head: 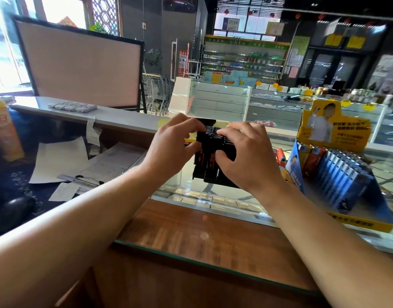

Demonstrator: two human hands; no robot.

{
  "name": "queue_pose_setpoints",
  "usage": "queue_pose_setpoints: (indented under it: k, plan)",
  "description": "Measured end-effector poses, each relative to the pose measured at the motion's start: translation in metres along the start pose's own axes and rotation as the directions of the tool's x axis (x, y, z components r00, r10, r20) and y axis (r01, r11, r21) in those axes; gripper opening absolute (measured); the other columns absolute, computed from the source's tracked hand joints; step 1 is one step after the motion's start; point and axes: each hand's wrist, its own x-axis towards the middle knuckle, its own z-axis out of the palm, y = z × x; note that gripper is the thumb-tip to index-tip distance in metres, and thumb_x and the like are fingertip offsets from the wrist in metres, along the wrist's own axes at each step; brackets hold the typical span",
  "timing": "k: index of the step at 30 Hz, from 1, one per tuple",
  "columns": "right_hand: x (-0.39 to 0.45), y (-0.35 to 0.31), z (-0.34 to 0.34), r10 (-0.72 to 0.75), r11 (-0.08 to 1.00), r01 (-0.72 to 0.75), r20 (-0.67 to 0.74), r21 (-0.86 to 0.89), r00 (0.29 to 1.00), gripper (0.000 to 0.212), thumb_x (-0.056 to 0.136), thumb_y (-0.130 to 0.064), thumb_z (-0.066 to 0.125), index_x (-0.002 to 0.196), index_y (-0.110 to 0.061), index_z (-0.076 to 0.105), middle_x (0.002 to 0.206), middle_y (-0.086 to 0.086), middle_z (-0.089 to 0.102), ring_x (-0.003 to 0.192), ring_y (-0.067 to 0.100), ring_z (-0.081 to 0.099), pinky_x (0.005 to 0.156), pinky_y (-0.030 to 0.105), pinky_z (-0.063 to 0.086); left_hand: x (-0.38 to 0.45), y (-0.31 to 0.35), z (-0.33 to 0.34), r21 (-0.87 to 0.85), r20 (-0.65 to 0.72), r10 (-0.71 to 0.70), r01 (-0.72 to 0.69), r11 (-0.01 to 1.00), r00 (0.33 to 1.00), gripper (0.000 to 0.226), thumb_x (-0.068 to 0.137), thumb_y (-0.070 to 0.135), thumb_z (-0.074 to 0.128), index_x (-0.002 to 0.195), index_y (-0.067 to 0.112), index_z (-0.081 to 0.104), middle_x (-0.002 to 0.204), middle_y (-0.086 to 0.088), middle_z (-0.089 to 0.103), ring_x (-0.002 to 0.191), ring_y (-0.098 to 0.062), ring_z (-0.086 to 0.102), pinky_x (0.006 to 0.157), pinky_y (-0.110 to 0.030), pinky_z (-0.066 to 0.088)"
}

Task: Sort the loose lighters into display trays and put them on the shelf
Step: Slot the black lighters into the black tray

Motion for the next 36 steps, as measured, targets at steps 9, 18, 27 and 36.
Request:
queue_pose_setpoints:
  k: [9,18,27,36]
  plan:
    - [0.0,0.0,0.0,0.012,1.0,-0.012,0.02,-0.001,1.0,0.043,0.083,-0.035,0.057,0.122,-0.018,0.066,0.123,0.0,0.06,0.119,0.026,0.042,0.102,0.037,0.034,0.001,0.009,0.005,0.057,-0.044,0.031,-0.028,0.998,0.999,0.024,0.076,0.01,0.078,0.098,0.011,0.069,0.084,0.01,0.06,0.08,-0.017,0.061,0.076,-0.04,0.054]
    - [0.0,0.0,0.0,0.035,0.999,-0.036,0.03,0.027,0.999,0.045,0.083,-0.036,0.054,0.123,-0.018,0.065,0.125,-0.001,0.059,0.119,0.025,0.041,0.1,0.037,0.034,0.0,0.0,0.006,0.031,-0.017,-0.041,0.041,0.999,0.999,0.021,0.078,0.012,0.079,0.098,0.017,0.074,0.084,0.013,0.062,0.072,-0.001,0.054,0.074,-0.029,0.049]
    - [0.0,-0.004,-0.001,-0.031,0.996,0.038,0.077,-0.086,0.997,0.055,0.082,-0.041,0.05,0.131,-0.017,0.06,0.134,0.005,0.057,0.129,0.029,0.041,0.111,0.041,0.029,0.001,0.0,-0.016,0.125,-0.086,-0.061,0.071,0.99,0.994,0.033,0.087,0.016,0.068,0.12,0.02,0.071,0.121,0.005,0.069,0.111,-0.013,0.059,0.096,-0.019,0.035]
    - [0.003,-0.017,0.007,-0.075,0.988,0.09,0.116,-0.128,0.99,0.06,0.084,-0.046,0.05,0.135,-0.016,0.056,0.138,0.007,0.054,0.135,0.033,0.039,0.114,0.05,0.029,0.008,-0.042,-0.01,0.367,0.359,-0.242,0.102,0.925,0.901,0.051,0.095,0.025,0.059,0.145,0.024,0.047,0.147,0.001,0.05,0.135,-0.021,0.045,0.112,-0.036,0.033]
